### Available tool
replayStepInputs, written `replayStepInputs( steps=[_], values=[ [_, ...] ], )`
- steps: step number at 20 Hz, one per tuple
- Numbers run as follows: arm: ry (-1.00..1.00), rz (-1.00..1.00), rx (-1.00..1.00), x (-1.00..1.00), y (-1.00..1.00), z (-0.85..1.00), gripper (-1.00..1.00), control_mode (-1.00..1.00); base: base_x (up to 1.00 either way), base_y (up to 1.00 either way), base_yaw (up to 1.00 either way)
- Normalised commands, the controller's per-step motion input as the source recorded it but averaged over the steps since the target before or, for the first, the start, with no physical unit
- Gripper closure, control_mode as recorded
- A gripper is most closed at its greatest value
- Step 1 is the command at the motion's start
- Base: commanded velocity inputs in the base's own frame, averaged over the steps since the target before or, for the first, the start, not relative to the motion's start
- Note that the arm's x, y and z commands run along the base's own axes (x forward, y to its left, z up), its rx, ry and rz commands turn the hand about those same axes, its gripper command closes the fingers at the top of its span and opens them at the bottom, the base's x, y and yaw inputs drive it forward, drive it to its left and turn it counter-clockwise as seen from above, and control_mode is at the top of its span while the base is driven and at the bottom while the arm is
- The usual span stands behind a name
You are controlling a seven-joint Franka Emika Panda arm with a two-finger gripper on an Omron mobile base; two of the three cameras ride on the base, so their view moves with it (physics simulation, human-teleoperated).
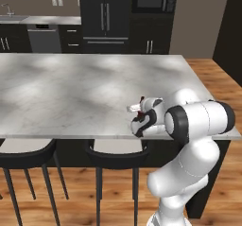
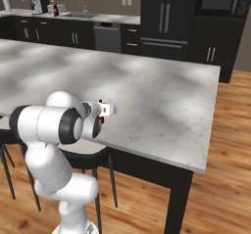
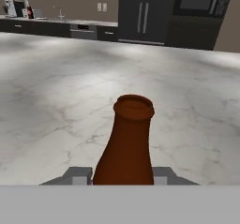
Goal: Place the large bottle from the dining counter next to the other large bottle outside the sink, and place the small bottle from the dining counter next to the other small bottle inside the sink.
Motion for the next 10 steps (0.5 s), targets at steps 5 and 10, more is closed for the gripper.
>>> replayStepInputs(
  steps=[5, 10],
  values=[
    [0.00, 0.00, 0.00, 0.00, 0.00, 0.00, 1.00, 1.00, -0.61, 0.00, 0.00],
    [0.00, 0.00, 0.00, 0.00, 0.00, 0.00, 1.00, 1.00, -0.24, -0.04, 0.00]
  ],
)
